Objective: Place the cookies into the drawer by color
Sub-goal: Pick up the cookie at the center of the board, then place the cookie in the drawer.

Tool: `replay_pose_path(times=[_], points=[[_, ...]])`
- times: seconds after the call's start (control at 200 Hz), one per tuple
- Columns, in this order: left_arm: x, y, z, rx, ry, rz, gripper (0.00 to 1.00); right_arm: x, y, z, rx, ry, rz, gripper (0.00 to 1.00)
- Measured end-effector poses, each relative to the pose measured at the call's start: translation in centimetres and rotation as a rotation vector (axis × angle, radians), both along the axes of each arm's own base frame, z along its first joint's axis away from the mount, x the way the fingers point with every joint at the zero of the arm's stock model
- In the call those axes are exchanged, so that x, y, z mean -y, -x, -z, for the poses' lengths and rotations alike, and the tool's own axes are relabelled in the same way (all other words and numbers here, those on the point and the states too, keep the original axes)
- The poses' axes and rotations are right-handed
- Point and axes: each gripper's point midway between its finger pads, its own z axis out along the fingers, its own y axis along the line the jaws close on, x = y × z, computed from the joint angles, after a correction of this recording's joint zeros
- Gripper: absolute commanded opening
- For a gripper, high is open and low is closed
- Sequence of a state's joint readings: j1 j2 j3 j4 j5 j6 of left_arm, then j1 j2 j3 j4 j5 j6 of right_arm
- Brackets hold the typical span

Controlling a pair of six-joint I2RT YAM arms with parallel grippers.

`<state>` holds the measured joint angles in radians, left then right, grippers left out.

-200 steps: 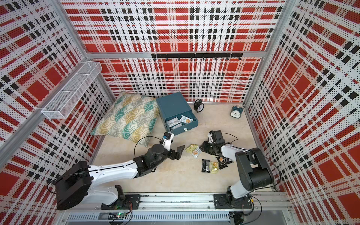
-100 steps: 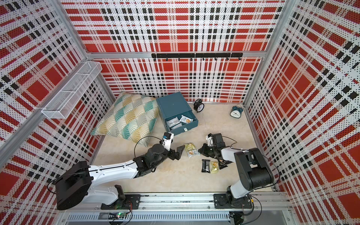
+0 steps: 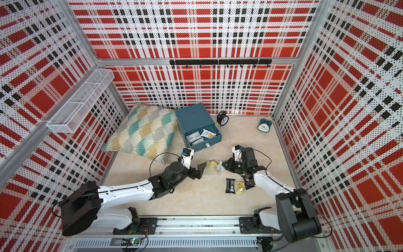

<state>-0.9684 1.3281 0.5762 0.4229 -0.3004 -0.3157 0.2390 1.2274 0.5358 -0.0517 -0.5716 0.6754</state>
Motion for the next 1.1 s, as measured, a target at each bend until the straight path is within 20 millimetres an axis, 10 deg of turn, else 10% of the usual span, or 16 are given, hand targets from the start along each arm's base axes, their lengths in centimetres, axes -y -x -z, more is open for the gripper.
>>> replay_pose_path(times=[0.742,1.097], points=[[-6.2,-0.6,-4.0,0.073,0.178,-0.143,0.99,-3.6,-0.8,-20.0,0.317,-0.118,-0.099,0.0],[-9.4,-1.8,-4.2,0.053,0.255,-0.208,0.99,-9.5,-4.6,-22.9,0.327,-0.122,-0.184,0.0]])
